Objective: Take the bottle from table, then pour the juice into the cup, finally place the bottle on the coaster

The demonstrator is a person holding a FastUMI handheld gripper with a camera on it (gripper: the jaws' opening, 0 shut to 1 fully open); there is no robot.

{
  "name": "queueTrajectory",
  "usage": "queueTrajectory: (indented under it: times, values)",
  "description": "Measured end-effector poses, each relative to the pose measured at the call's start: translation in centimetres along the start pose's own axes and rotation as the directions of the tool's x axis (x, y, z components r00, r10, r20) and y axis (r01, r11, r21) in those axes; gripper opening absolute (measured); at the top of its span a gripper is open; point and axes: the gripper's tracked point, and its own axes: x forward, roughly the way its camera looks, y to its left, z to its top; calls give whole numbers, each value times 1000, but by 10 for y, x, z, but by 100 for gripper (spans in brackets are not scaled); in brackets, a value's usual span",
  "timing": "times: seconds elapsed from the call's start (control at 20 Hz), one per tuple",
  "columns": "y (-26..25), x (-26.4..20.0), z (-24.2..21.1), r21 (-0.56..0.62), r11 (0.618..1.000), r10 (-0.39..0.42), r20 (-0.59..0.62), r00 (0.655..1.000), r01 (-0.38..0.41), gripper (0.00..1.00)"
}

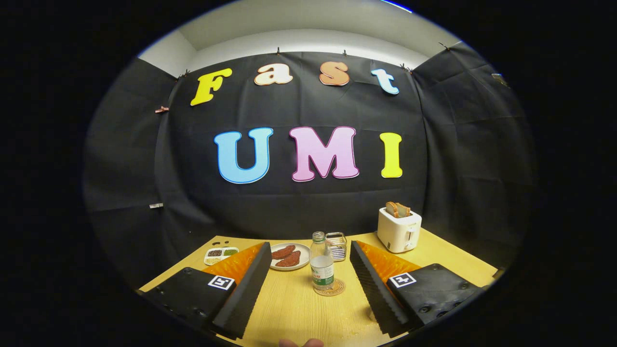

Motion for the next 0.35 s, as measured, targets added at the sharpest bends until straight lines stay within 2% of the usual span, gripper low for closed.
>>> queueTrajectory:
  times: [0.35]
  values:
    - [-13, -18, 16, 2, 1000, 26, 14, 1000, -26, 100]
